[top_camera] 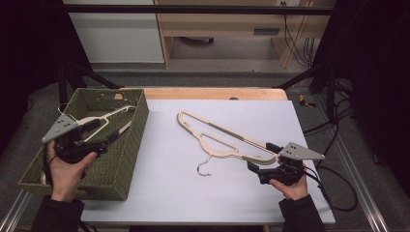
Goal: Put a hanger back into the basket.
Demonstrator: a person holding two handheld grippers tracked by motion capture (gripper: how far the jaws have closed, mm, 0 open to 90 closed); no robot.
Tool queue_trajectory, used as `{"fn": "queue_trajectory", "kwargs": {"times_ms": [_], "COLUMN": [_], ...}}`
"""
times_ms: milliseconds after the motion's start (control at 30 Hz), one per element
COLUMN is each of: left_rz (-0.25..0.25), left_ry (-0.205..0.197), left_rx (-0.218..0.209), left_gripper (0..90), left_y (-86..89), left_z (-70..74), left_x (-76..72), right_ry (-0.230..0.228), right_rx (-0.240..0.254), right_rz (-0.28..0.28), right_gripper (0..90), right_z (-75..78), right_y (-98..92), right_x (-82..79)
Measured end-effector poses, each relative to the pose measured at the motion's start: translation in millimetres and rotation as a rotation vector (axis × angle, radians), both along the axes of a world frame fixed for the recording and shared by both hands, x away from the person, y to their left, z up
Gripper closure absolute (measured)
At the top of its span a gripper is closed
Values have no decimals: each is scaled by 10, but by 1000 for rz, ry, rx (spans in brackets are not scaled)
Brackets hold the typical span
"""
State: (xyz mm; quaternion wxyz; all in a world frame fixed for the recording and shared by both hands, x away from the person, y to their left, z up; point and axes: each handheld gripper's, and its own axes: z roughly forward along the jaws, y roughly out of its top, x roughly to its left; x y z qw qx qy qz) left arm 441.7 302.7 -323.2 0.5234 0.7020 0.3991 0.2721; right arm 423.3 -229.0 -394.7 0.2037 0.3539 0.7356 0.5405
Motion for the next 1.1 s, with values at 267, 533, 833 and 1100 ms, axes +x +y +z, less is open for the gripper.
{"fn": "queue_trajectory", "kwargs": {"times_ms": [267,533,833,1100], "left_rz": [-87,-170,-222,-235], "left_ry": [3,61,123,178], "left_rx": [31,46,85,98], "left_gripper": [115,101,119,151], "left_y": [-579,-1041,-1502,-1769], "left_z": [-151,-367,-604,-822], "left_x": [-1,80,208,348], "right_ry": [-5,-7,-9,-2], "right_rx": [-3,-4,-2,-2], "right_rz": [-2,1,-5,-11], "right_gripper": [58,61,62,63], "right_z": [-9,-20,-22,-46], "right_y": [-7,-19,-28,-38], "right_x": [5,9,12,23]}}
